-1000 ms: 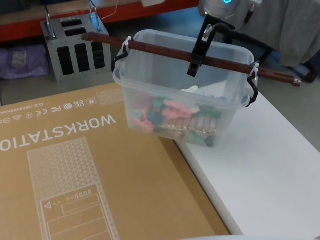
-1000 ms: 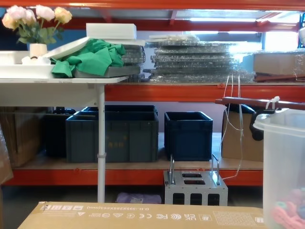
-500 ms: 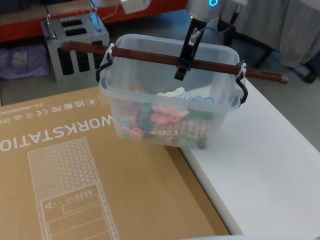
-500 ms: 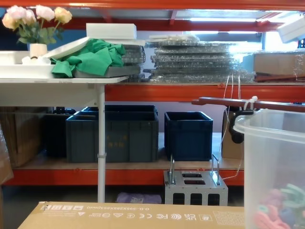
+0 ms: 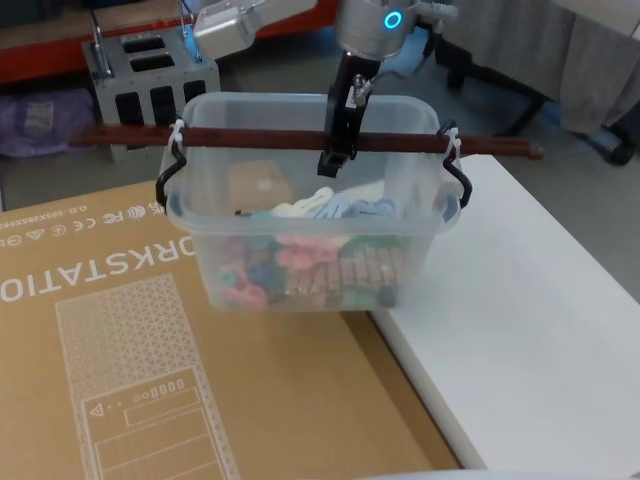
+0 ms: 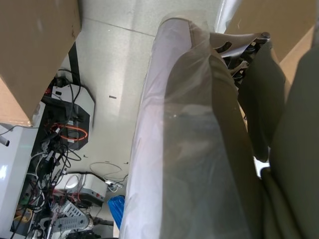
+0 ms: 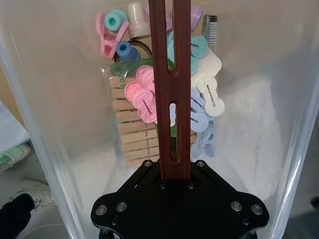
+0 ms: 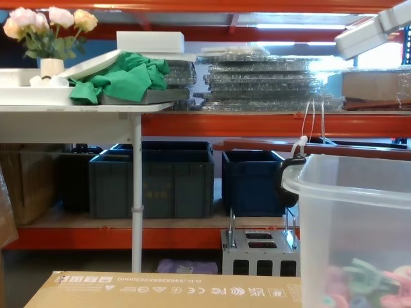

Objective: Use one hand to grasp the basket and place it at the designated location.

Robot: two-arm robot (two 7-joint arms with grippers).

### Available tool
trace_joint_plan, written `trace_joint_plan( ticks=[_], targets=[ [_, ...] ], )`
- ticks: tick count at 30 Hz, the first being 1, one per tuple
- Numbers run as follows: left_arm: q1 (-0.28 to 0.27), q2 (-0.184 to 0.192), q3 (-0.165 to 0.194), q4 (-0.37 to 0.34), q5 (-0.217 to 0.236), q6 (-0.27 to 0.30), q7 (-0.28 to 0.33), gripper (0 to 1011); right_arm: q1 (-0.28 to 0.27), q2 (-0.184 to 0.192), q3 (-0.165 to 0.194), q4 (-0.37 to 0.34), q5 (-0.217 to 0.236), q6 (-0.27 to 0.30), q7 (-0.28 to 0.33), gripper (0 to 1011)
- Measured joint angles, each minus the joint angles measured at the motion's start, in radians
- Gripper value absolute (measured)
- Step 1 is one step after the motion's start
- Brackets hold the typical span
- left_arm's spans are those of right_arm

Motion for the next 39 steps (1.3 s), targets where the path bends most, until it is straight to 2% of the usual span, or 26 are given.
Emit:
trace_joint_plan(
  ticks=[11, 39],
  targets=[
    [0.0, 0.0, 0.0, 0.0, 0.0, 0.0, 0.0, 0, 0.003, -0.035, -0.039, -0.074, 0.002, -0.091, -0.015, 0],
    [0.0, 0.0, 0.0, 0.0, 0.0, 0.0, 0.0, 0, 0.025, -0.063, -0.102, -0.117, -0.029, -0.116, -0.065, 0]
  ],
)
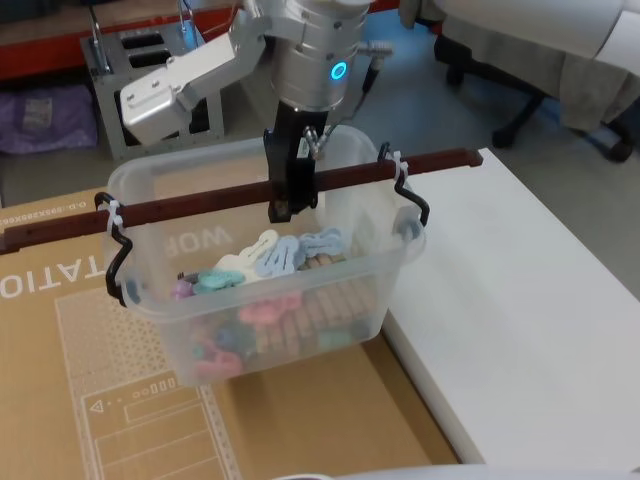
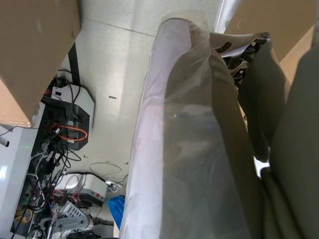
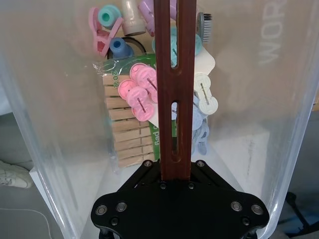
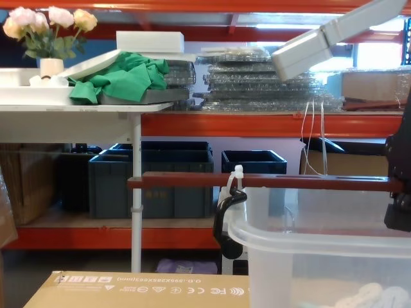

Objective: Use one hand to grasp the basket and place it at the designated location.

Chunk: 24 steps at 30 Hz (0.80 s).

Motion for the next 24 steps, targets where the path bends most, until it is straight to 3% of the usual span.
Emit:
trace_joint_plan(
  ticks=[24],
  targets=[
    [0.0, 0.0, 0.0, 0.0, 0.0, 0.0, 0.0, 0, 0.005, -0.015, -0.062, -0.071, -0.05, -0.008, -0.056, 0]
  ],
)
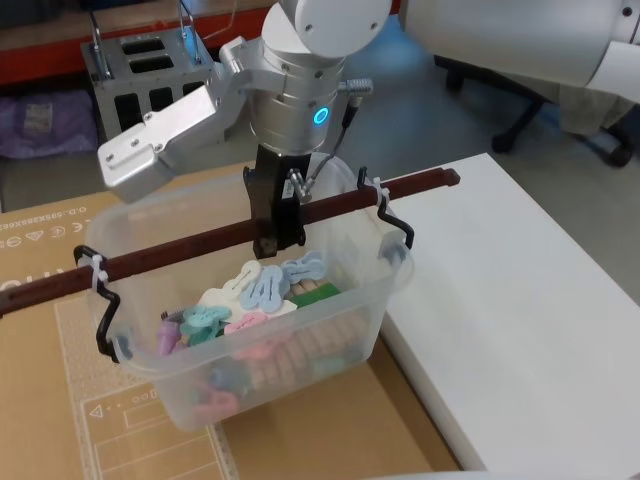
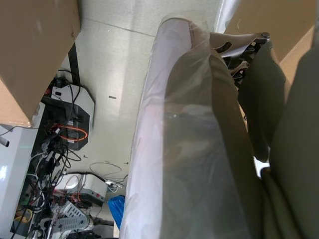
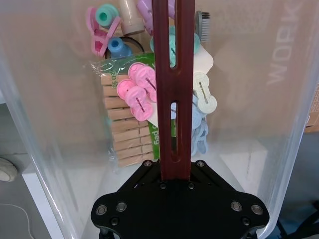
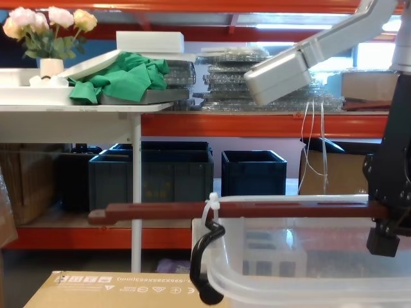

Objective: Use one hand to grasp the basket and place it at the designated location.

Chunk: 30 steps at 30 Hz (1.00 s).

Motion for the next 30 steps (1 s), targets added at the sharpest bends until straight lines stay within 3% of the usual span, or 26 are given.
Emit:
trace_joint_plan(
  ticks=[9, 17, 30],
  targets=[
    [0.0, 0.0, 0.0, 0.0, 0.0, 0.0, 0.0, 0, 0.006, -0.001, -0.014, -0.007, -0.006, 0.015, -0.02, 0],
    [0.0, 0.0, 0.0, 0.0, 0.0, 0.0, 0.0, 0, -0.032, -0.002, -0.023, -0.025, -0.075, 0.086, -0.101, 0],
    [0.0, 0.0, 0.0, 0.0, 0.0, 0.0, 0.0, 0, -0.06, -0.008, -0.017, -0.023, -0.099, 0.121, -0.127, 0]
  ],
)
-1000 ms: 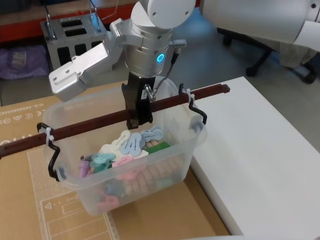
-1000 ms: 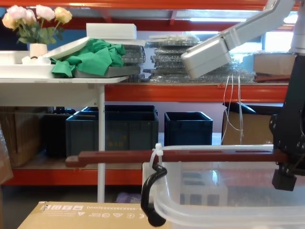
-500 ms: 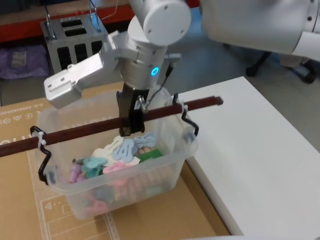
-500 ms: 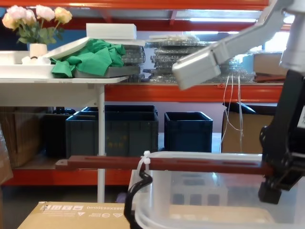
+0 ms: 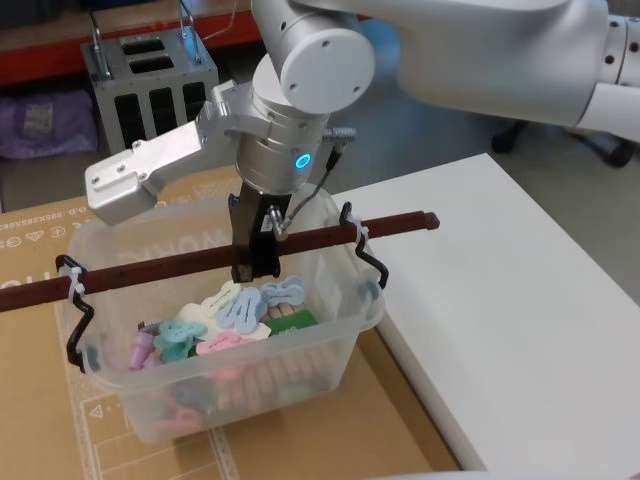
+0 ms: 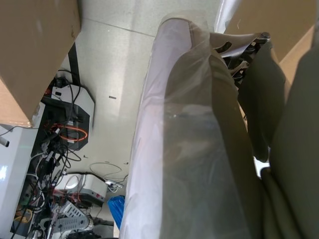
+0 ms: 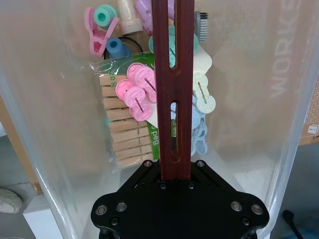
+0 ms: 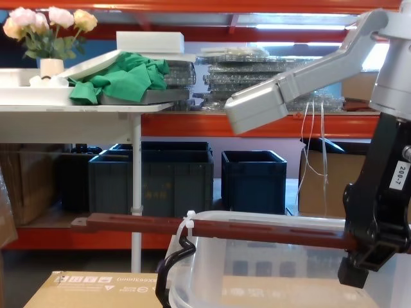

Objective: Use one hand to grasp the basket and place it at the designated location.

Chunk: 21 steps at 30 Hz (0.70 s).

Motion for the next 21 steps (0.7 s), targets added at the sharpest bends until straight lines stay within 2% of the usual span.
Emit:
trace_joint_plan(
  ticks=[21],
  targets=[
    [0.0, 0.0, 0.0, 0.0, 0.0, 0.0, 0.0, 0, -0.047, -0.013, 0.011, 0.008, -0.04, 0.035, -0.032, 0]
  ],
)
